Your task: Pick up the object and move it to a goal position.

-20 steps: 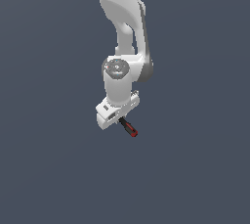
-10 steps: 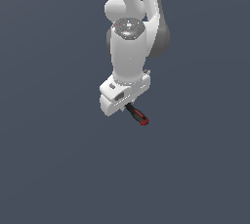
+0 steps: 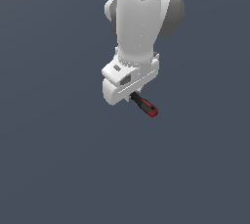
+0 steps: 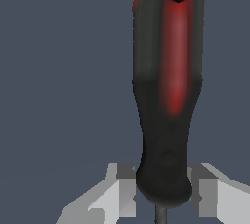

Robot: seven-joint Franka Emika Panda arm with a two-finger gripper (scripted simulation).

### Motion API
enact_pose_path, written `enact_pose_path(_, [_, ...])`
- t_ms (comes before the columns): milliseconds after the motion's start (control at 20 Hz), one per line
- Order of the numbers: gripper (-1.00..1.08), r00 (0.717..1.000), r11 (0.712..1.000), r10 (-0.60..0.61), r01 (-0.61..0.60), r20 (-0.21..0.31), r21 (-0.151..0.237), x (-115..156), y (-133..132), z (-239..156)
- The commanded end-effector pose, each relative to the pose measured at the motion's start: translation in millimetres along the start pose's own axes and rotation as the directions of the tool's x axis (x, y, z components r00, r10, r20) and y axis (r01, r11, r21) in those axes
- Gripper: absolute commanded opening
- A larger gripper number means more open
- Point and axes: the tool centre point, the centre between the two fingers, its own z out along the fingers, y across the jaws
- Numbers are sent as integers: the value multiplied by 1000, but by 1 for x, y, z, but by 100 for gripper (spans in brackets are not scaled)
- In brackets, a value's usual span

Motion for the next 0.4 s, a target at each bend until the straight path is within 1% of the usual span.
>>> enact_pose_path(0, [-100,1000,1000,0,0,0,0,2,-1,-8])
enact_pose_path(350, [-100,1000,1000,1,-1,0,0,3,0,-10])
